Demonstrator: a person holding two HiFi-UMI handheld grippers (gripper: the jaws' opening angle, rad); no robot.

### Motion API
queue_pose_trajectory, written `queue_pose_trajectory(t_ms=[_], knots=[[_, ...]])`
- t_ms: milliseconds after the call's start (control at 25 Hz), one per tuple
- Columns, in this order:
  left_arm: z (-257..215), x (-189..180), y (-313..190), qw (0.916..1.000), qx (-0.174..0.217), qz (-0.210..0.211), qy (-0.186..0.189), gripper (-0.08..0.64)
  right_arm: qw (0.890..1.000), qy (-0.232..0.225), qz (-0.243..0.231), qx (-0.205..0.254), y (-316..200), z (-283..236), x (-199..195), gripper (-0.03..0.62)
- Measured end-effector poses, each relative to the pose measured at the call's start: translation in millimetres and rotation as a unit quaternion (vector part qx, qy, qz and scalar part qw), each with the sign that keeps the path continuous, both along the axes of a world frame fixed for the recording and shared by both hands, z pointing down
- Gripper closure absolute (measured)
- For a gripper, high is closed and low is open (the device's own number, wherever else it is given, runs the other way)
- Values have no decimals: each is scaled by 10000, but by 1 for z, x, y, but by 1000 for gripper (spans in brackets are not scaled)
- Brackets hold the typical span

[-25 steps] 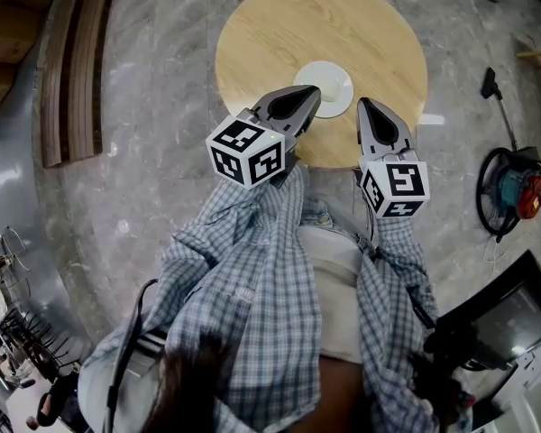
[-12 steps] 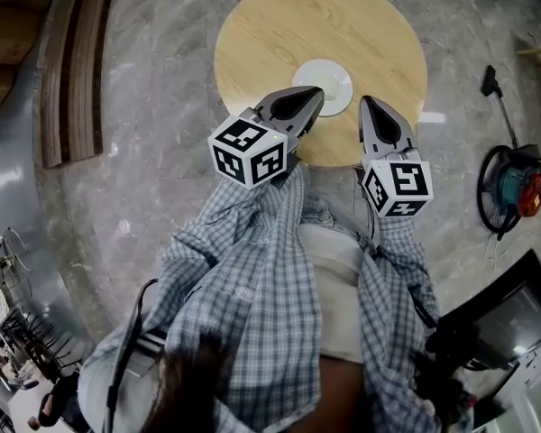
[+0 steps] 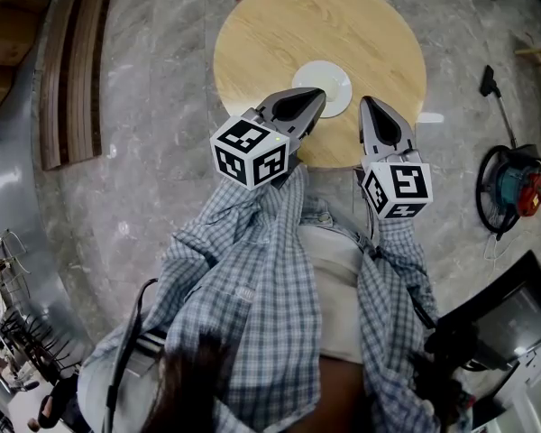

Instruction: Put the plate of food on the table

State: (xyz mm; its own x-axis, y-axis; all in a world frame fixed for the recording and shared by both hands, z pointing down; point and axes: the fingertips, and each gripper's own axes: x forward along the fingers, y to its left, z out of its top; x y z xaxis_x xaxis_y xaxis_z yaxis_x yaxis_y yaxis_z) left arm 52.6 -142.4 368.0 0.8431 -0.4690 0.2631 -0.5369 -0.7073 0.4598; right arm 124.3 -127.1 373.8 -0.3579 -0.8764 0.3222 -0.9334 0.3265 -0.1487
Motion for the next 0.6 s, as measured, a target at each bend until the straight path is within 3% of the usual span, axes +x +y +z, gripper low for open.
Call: queue_pose_trajectory(t_ms=[600], knots=[[2, -6, -1, 10000, 6, -35, 4, 552, 9999, -48, -77, -112, 0, 6, -8, 584]])
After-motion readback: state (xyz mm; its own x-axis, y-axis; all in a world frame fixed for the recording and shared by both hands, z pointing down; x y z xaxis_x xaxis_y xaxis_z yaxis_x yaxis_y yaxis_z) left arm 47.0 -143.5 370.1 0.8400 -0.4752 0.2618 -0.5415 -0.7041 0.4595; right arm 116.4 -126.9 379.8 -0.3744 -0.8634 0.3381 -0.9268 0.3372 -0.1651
